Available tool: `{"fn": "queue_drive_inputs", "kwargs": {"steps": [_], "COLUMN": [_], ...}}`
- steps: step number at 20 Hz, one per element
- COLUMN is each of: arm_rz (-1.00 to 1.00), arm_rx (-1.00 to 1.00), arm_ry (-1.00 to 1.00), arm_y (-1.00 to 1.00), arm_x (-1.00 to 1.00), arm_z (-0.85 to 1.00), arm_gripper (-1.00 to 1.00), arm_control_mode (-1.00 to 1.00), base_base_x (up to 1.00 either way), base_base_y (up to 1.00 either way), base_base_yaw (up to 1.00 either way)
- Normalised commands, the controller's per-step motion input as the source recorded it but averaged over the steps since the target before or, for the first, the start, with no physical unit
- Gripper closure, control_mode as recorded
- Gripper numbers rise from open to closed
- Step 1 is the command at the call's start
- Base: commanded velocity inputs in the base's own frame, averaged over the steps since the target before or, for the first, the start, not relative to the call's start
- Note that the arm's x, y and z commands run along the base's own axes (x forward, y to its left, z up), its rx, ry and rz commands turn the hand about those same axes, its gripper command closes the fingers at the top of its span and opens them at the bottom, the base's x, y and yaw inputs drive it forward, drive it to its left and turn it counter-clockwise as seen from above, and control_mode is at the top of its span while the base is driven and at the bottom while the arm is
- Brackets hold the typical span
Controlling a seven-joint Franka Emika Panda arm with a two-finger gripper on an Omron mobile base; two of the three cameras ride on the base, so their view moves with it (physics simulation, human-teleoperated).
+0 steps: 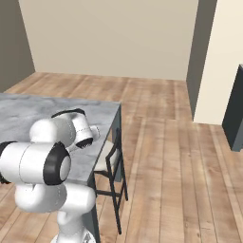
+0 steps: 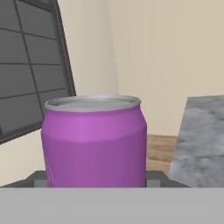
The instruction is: Pick the can from the counter and place it in the open cabinet.
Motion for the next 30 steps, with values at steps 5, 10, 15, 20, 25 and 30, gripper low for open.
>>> {"fn": "queue_drive_inputs", "kwargs": {"steps": [5,10,15,20,25,30], "arm_rz": [-0.09,-0.22,-0.26,-0.27,-0.17,-0.05], "arm_rx": [0.00,0.00,0.00,-0.05,-0.10,-0.09], "arm_ry": [-0.04,-0.08,-0.02,0.00,0.00,0.06], "arm_y": [-0.19,-0.22,-0.19,-0.16,-0.10,-0.10], "arm_x": [-0.35,-0.38,-0.32,-0.24,-0.17,-0.11], "arm_z": [0.52,0.42,0.38,0.29,0.32,0.16], "arm_gripper": [1.00,1.00,1.00,1.00,1.00,1.00], "arm_control_mode": [-1.00,-1.00,-1.00,-1.00,-1.00,-1.00], "base_base_x": [0.00,0.00,0.00,0.00,0.00,0.00], "base_base_y": [0.00,0.00,0.00,0.00,0.00,0.00], "base_base_yaw": [0.00,0.00,0.00,0.00,0.00,0.00]}}
